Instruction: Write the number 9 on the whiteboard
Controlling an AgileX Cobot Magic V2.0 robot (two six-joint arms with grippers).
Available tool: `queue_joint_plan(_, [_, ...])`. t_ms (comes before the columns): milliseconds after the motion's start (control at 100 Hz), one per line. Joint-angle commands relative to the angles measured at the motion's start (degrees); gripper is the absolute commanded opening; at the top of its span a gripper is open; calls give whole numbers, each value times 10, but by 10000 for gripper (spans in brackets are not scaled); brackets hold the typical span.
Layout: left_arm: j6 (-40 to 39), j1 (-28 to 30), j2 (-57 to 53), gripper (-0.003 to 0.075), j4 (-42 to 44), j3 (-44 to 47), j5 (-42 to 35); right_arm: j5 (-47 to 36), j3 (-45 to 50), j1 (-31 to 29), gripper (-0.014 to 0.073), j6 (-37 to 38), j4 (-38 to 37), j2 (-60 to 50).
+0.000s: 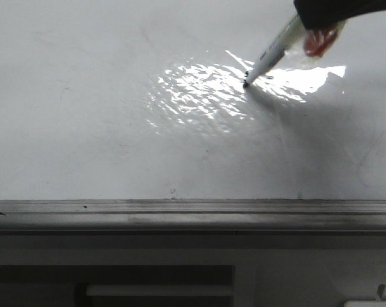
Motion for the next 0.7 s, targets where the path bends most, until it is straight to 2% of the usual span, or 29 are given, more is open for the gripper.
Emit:
queue_joint_plan(0, [-3, -2, 1, -20, -12, -16, -28, 32, -13, 0, -40, -1, -10, 4])
queue_joint_plan(370, [-3, -2, 1, -20, -12, -16, -28, 1, -25, -64, -40, 1, -18, -32])
queue_joint_plan(490, [-3, -2, 1, -20, -12, -16, -28, 1, -29, -69, -40, 1, -18, -32])
queue_joint_plan(590, [-3, -2, 1, -20, -12, -16, -28, 41, -29, -69, -40, 1, -9, -32])
queue_joint_plan(690, [-3, -2, 1, -20, -12, -16, -28, 125, -29, -69, -40, 1, -1, -32])
